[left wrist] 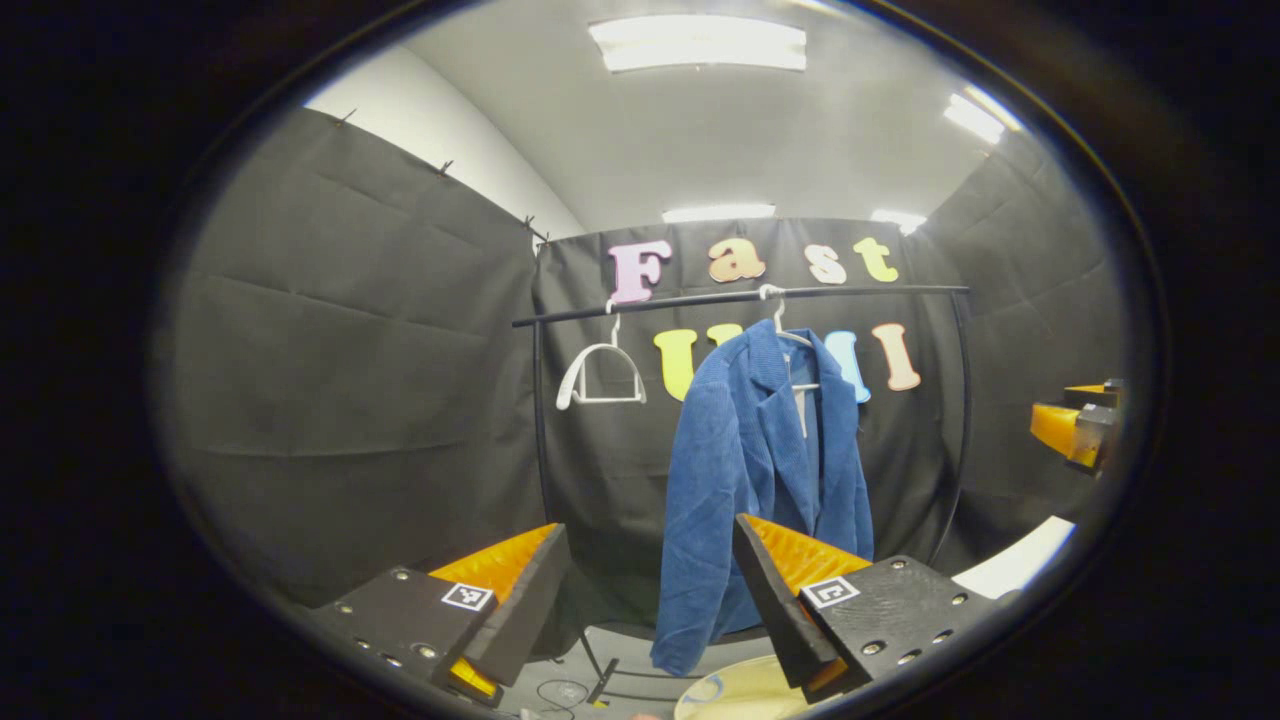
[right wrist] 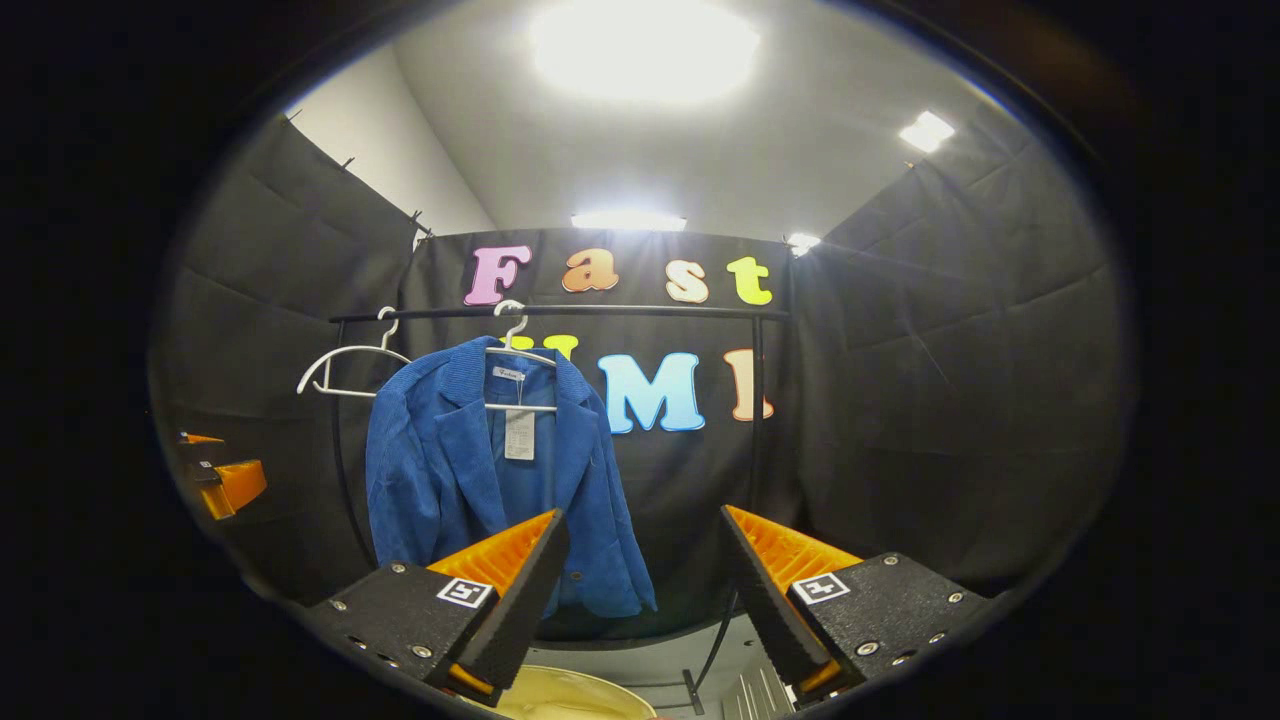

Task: Grasp the clothes on the hanger with both hands and then place them into the laundry hamper below.

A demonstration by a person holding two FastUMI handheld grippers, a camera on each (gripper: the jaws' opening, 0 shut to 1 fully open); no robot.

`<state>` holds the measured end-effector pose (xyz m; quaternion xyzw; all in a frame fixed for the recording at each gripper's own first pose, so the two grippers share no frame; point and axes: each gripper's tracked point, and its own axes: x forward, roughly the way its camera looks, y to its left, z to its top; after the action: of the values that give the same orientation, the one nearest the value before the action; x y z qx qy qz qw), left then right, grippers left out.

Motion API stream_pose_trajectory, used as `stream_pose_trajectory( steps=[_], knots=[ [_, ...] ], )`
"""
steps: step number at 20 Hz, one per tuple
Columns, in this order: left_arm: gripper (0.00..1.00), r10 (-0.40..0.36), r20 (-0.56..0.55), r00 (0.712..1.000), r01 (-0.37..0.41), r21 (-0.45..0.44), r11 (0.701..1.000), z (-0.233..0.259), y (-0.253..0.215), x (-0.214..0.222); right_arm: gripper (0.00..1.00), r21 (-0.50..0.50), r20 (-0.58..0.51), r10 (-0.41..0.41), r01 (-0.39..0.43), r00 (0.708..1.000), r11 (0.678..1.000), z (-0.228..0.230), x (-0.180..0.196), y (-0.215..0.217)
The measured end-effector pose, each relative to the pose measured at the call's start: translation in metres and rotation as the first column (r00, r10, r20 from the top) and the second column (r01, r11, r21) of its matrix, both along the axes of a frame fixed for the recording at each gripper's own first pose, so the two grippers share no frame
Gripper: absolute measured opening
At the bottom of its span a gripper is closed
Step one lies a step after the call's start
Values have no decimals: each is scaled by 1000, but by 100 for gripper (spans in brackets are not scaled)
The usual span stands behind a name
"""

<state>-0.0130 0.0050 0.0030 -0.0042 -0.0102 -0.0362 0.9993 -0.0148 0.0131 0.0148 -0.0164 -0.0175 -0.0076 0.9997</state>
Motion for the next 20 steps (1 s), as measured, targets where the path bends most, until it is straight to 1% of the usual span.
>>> stream_pose_trajectory(
  steps=[1,2,3,7,9,11,13,17,20],
  knots=[
    [95,-2,-2,1000,2,1,1000,-1,1,0,92,2,-3,-4,4,1000,1000,-1,-1,0],
    [95,-4,-3,1000,4,3,1000,-1,2,1,93,7,-6,-7,7,1000,1000,-2,-1,-1],
    [100,-4,-4,1000,4,3,1000,-1,3,1,93,10,-9,-11,11,1000,1000,-1,-1,-1],
    [100,-14,5,1000,14,-3,1000,2,7,4,93,4,-5,-32,32,999,999,2,-2,-4],
    [90,-23,10,1000,23,8,1000,4,8,5,93,5,2,-38,38,999,999,4,-2,-3],
    [90,-33,15,999,33,17,999,7,7,7,93,3,-1,-42,42,999,999,5,0,0],
    [100,-43,24,999,43,15,999,11,6,9,93,-2,6,-40,40,999,999,8,1,2],
    [100,-48,19,999,48,-3,999,19,-4,19,93,-1,17,-26,26,1000,1000,18,16,2],
    [100,-58,34,998,58,-20,998,32,-20,32,93,17,22,2,-3,1000,1000,26,39,1]
  ],
)
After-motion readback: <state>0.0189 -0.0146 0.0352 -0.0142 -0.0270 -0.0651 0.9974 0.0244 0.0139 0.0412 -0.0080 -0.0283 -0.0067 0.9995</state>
